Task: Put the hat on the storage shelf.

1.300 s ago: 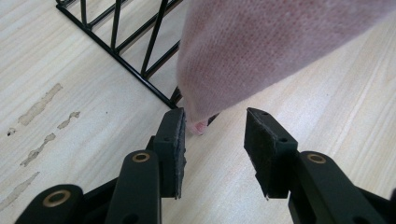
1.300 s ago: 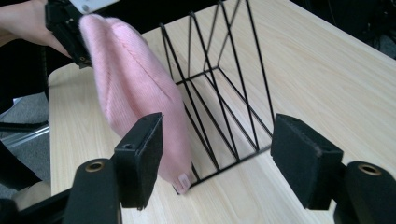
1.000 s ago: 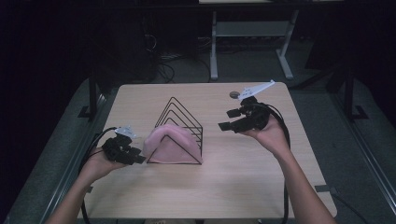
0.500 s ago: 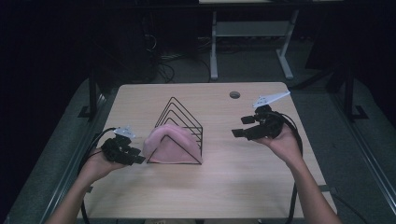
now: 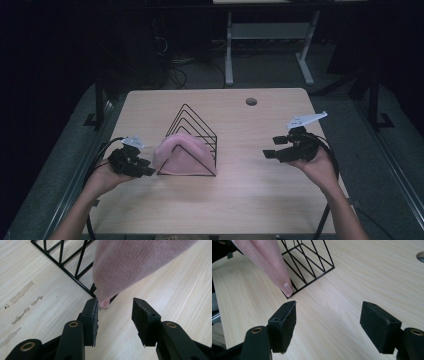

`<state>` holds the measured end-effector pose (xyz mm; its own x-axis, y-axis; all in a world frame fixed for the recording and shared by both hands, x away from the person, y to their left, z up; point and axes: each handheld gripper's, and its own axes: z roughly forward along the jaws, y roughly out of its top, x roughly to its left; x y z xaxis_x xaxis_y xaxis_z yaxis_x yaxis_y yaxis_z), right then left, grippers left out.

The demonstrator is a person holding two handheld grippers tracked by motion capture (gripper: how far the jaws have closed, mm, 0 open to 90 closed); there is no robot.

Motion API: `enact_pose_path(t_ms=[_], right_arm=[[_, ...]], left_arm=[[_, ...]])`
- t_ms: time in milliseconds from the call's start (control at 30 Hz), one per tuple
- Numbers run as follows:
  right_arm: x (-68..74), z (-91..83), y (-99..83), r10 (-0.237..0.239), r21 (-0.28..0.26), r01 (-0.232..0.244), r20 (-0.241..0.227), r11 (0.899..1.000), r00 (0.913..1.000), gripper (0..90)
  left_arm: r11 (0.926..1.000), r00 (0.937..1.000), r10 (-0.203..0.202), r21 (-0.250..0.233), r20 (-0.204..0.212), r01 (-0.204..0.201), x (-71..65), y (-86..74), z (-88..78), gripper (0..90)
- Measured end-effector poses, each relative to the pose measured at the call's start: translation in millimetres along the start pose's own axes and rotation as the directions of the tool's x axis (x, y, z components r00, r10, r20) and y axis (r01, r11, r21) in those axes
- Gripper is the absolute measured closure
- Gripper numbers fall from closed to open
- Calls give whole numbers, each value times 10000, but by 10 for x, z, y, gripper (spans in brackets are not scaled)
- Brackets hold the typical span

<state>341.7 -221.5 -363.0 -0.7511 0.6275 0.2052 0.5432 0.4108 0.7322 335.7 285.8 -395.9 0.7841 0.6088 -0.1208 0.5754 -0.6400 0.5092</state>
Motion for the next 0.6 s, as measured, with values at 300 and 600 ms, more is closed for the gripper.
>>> enact_pose_path(t_ms=[300,600], right_arm=[[-50,-37,-190,246,137,-248,130,9996,9996,285],[-103,-26,-495,670,387,-681,293,9969,9973,277]], left_arm=[[10000,10000,42,-4,-12,-42,-15,3,10,566],[10000,10000,22,6,41,-22,-23,-85,-24,542]])
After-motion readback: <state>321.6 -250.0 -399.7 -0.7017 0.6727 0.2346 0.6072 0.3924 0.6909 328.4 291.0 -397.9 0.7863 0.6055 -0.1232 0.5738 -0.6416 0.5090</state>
